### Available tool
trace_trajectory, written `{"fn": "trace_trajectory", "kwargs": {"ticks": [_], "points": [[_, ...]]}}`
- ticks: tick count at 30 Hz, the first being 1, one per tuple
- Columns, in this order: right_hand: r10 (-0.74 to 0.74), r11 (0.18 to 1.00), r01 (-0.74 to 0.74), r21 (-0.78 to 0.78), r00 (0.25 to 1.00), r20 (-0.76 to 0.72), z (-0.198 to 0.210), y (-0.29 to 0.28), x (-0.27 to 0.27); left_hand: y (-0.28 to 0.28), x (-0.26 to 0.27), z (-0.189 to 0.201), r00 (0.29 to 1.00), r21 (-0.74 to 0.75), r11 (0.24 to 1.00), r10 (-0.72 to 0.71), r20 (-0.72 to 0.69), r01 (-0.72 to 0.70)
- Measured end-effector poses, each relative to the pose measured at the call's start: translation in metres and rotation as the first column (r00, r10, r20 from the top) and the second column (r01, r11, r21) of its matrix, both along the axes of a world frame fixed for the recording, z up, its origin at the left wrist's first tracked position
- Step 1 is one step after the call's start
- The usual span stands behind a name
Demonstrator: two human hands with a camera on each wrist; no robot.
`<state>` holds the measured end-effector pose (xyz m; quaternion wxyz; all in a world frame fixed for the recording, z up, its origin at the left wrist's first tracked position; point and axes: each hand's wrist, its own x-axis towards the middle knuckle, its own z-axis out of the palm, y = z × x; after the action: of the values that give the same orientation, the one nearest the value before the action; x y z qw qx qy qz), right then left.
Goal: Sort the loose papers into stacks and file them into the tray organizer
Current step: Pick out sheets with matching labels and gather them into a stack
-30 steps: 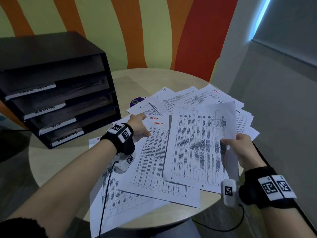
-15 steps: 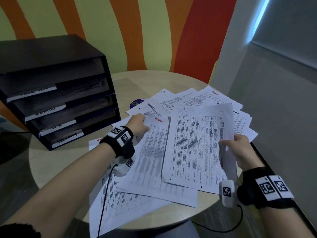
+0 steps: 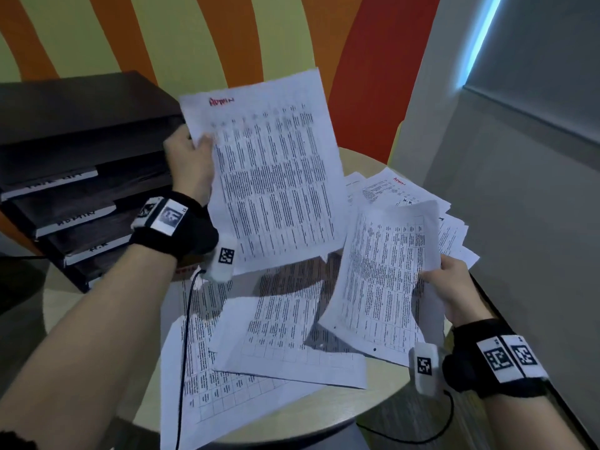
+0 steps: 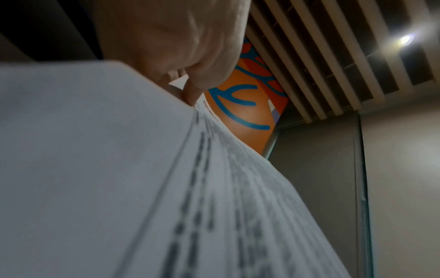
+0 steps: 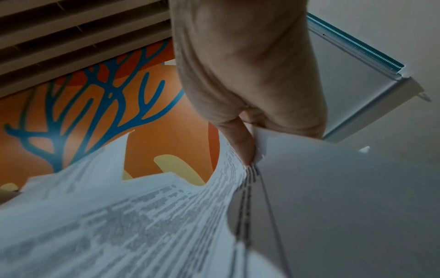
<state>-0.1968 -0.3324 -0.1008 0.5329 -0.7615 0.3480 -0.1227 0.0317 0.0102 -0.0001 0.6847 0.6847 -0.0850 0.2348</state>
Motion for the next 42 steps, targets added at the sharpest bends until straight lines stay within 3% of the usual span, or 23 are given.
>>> {"fn": "trace_trajectory", "kwargs": {"ticks": [3, 6, 8, 10, 13, 15, 18, 21, 23, 26, 31, 35, 37, 39, 42], "points": [[0.029, 0.999, -0.031, 0.034, 0.998, 0.048, 0.011, 0.008, -0.002, -0.014, -0.004, -0.024, 0.986, 0.110, 0.989, -0.079, -0.147, 0.095], [0.096, 0.991, -0.106, 0.085, 0.989, 0.114, 0.026, 0.022, -0.005, -0.044, -0.023, -0.057, 0.923, 0.189, 0.942, -0.207, -0.324, 0.278], [0.137, 0.979, -0.157, 0.130, 0.979, 0.151, 0.032, 0.028, -0.004, -0.064, -0.039, -0.074, 0.906, 0.318, 0.887, -0.211, -0.367, 0.335], [0.150, 0.975, -0.172, 0.138, 0.976, 0.157, 0.034, 0.030, -0.002, -0.075, -0.049, -0.077, 0.905, 0.356, 0.866, -0.213, -0.369, 0.350], [0.130, 0.990, -0.136, 0.044, 0.985, 0.112, 0.032, 0.027, -0.002, -0.077, -0.047, -0.061, 0.927, 0.232, 0.934, -0.187, -0.325, 0.270], [0.039, 0.999, -0.044, 0.031, 0.989, 0.142, 0.032, 0.015, -0.005, -0.073, -0.044, -0.043, 0.941, 0.143, 0.961, -0.191, -0.279, 0.238], [-0.127, 0.982, 0.075, 0.173, 0.940, 0.316, 0.044, -0.012, -0.016, -0.060, -0.043, -0.032, 0.964, 0.285, 0.939, -0.129, -0.233, 0.194], [-0.184, 0.944, 0.034, 0.329, 0.880, 0.438, 0.061, -0.025, -0.026, -0.048, -0.032, -0.053, 0.935, 0.244, 0.943, -0.141, -0.326, 0.227], [-0.154, 0.934, -0.023, 0.357, 0.875, 0.459, 0.065, -0.018, -0.027, -0.044, -0.028, -0.068, 0.914, 0.209, 0.945, -0.163, -0.370, 0.253], [-0.094, 0.930, -0.075, 0.359, 0.897, 0.431, 0.063, 0.004, -0.022, -0.054, -0.052, -0.050, 0.867, 0.034, 0.936, -0.312, -0.388, 0.351], [0.120, 0.954, -0.190, 0.231, 0.951, 0.284, 0.045, 0.042, -0.004, -0.064, -0.074, -0.029, 0.741, -0.072, 0.826, -0.536, -0.406, 0.558], [0.097, 0.945, -0.151, 0.290, 0.976, 0.193, 0.028, 0.047, 0.006, -0.069, -0.085, -0.031, 0.649, -0.130, 0.757, -0.624, -0.435, 0.641], [0.085, 0.940, -0.150, 0.307, 0.973, 0.214, 0.034, 0.044, 0.004, -0.069, -0.083, -0.036, 0.627, -0.125, 0.757, -0.611, -0.483, 0.641], [0.089, 0.962, -0.138, 0.238, 0.975, 0.204, 0.042, 0.035, -0.002, -0.065, -0.074, -0.044, 0.640, -0.098, 0.806, -0.531, -0.555, 0.584], [-0.016, 0.998, 0.005, 0.068, 0.986, 0.167, 0.042, 0.013, -0.010, -0.050, -0.053, -0.063, 0.733, 0.173, 0.883, -0.236, -0.638, 0.436]]}}
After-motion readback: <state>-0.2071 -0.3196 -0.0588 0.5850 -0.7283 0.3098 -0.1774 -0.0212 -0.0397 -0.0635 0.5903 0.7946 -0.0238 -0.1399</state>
